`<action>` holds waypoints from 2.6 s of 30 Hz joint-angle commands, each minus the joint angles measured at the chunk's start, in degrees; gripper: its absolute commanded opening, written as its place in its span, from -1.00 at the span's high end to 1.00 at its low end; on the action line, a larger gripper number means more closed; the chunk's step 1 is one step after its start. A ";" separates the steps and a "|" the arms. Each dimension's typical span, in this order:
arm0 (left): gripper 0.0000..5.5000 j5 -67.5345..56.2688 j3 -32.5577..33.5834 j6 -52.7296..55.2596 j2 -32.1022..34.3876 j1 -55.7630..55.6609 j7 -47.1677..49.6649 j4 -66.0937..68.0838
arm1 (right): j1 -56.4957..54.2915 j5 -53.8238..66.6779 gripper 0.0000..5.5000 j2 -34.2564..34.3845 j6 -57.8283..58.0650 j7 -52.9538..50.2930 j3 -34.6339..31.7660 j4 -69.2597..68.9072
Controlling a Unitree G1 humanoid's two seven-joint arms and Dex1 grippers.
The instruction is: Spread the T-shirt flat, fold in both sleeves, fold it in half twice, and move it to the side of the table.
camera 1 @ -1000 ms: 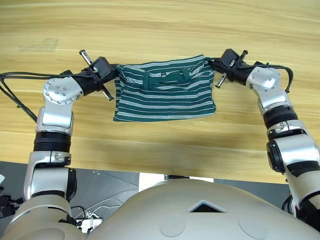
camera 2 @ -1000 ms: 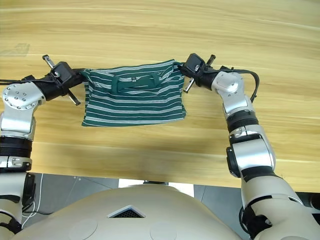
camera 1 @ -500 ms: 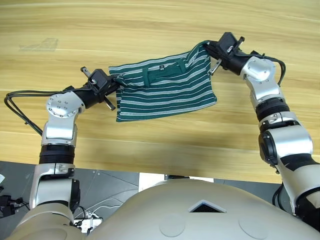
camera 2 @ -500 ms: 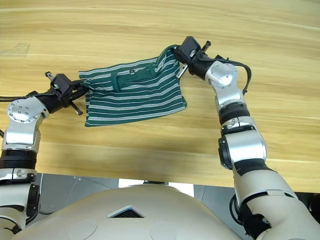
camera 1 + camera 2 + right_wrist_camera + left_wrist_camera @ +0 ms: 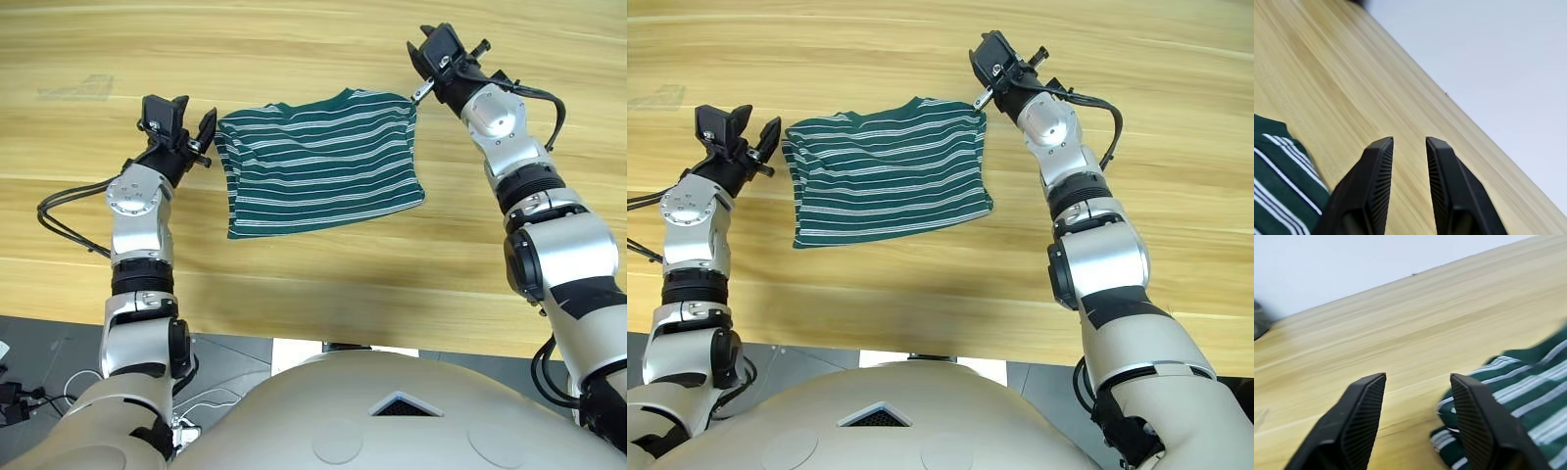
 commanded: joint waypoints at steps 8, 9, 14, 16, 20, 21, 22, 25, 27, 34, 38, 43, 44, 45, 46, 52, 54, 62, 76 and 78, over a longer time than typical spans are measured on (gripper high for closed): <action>-0.16 -3.18 3.25 1.46 -1.82 4.33 3.98 -17.34 | 2.92 -5.92 0.56 2.71 -1.44 9.53 7.00 -0.13; -0.16 -3.36 3.27 2.14 -2.09 4.43 4.38 -18.76 | 2.12 -7.38 0.56 3.58 -0.91 10.04 8.47 0.32; -0.16 -3.58 2.56 4.88 -3.44 5.75 5.12 -25.73 | -3.58 -21.12 0.56 7.01 4.73 7.18 20.71 4.59; -0.16 -2.94 1.48 5.43 -4.26 6.13 5.35 -27.13 | -4.50 -27.80 0.56 6.83 8.47 5.14 26.71 6.77; -0.16 -2.10 0.00 6.01 -4.93 7.84 5.56 -29.68 | -3.67 -32.48 0.56 2.01 14.13 2.26 30.89 9.29; -0.16 -2.04 -0.06 6.14 -4.98 8.59 5.66 -30.11 | -3.20 -32.60 0.56 -0.42 15.17 1.69 30.91 9.65; -0.16 -1.93 -0.07 6.24 -5.08 9.36 5.87 -30.61 | -2.75 -32.62 0.56 -2.65 15.93 1.12 30.86 9.88; -0.16 -1.54 -0.22 6.72 -5.55 11.20 6.69 -32.83 | -1.11 -31.12 0.56 -10.68 16.25 1.19 29.23 9.96; -0.16 -1.74 0.08 7.08 -5.69 12.73 7.12 -35.45 | -0.30 -28.00 0.56 -15.69 13.03 1.55 26.04 9.02; -0.16 -1.33 -1.89 10.01 -7.10 16.72 8.21 -42.68 | 17.93 -9.32 0.56 -25.28 -8.31 20.78 20.37 -25.57; -0.16 -1.29 -3.23 10.92 -7.61 19.40 7.99 -46.32 | 33.91 8.18 0.56 -33.28 -0.47 32.51 23.83 -68.75; -0.16 -2.45 -4.06 11.29 -8.42 19.46 7.33 -47.33 | 37.81 12.57 0.56 -33.15 5.44 35.24 21.48 -82.98; -0.16 -2.40 -4.22 11.34 -8.51 19.57 7.39 -47.45 | 38.25 12.45 0.56 -32.94 6.06 35.68 20.96 -83.88; -0.16 -2.19 -4.41 11.36 -8.55 19.56 7.43 -47.44 | 38.65 12.24 0.56 -32.62 6.87 35.93 20.30 -84.68; -0.16 -2.07 -4.50 11.47 -8.61 19.51 7.49 -47.47 | 38.99 12.21 0.56 -32.41 7.96 36.38 19.85 -85.66; -0.16 -1.37 -5.12 11.76 -8.93 19.13 7.82 -47.33 | 40.94 11.92 0.56 -30.76 12.12 37.89 18.29 -88.33; -0.16 -1.32 -5.03 11.65 -9.03 19.04 7.95 -47.28 | 41.51 11.50 0.56 -30.20 12.59 37.83 18.13 -87.23; -0.16 -1.90 -3.78 11.51 -8.62 19.78 7.80 -47.93 | 38.34 4.36 0.56 -29.72 8.71 35.90 14.34 -74.02; -0.16 -1.40 -3.21 11.66 -8.37 20.19 7.71 -48.45 | 44.71 -3.25 0.56 -29.23 6.04 43.50 25.09 -68.78; -0.16 -1.06 -4.02 11.34 -8.71 19.96 7.59 -47.72 | 45.66 -2.10 0.56 -26.55 6.15 42.23 26.03 -68.63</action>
